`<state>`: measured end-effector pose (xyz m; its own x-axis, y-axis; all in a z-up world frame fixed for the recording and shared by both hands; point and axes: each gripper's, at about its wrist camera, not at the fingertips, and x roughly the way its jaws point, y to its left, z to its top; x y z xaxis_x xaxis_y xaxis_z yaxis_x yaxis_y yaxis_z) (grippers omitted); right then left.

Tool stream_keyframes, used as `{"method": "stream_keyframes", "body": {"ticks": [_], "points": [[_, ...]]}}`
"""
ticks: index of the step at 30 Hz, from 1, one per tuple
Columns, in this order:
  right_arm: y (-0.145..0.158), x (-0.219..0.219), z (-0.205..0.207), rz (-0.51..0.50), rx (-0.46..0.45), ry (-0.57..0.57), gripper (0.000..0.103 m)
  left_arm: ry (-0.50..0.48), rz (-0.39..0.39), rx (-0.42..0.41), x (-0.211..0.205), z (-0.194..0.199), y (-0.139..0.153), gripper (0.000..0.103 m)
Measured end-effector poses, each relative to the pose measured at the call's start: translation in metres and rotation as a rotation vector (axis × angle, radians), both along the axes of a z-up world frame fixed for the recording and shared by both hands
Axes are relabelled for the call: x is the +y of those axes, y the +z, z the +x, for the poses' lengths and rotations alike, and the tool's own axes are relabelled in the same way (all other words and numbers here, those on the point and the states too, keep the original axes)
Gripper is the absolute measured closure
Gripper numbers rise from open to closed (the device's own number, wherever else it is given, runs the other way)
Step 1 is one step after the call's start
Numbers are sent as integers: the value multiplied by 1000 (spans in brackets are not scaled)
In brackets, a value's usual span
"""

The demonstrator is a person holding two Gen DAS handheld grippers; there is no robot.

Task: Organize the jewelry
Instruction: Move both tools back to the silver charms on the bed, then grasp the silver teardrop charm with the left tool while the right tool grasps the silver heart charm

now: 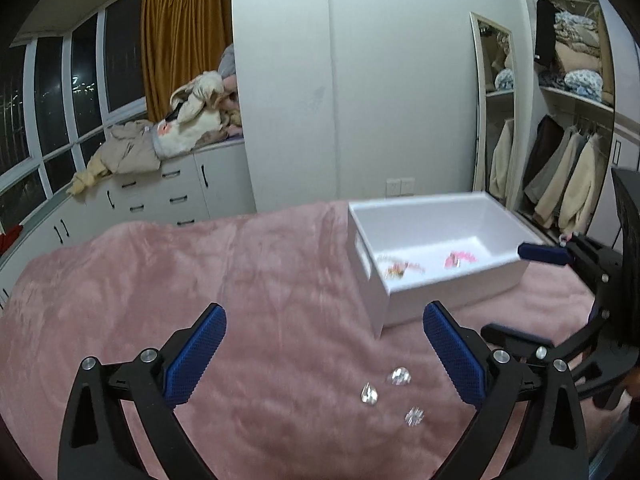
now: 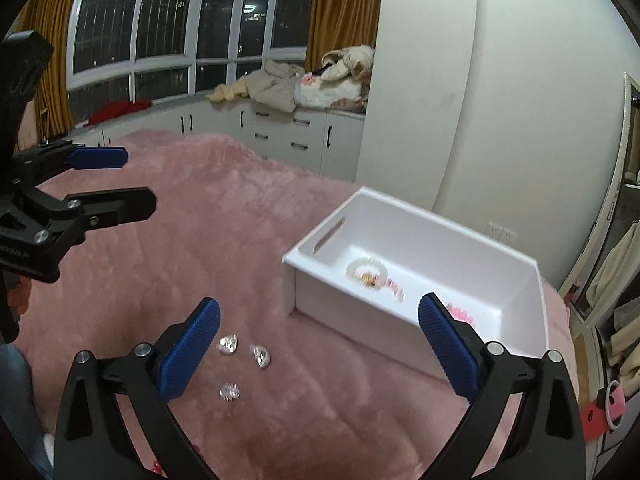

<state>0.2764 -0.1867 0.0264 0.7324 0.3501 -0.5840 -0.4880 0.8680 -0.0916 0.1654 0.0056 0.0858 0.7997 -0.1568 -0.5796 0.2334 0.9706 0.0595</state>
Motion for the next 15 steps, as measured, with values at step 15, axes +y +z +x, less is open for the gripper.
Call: {"method": "stream_keyframes", "body": {"ticks": [15], "points": [[-84,15,13,-12,111,107,25,-168,64,149,-17,20,-114,3]]}}
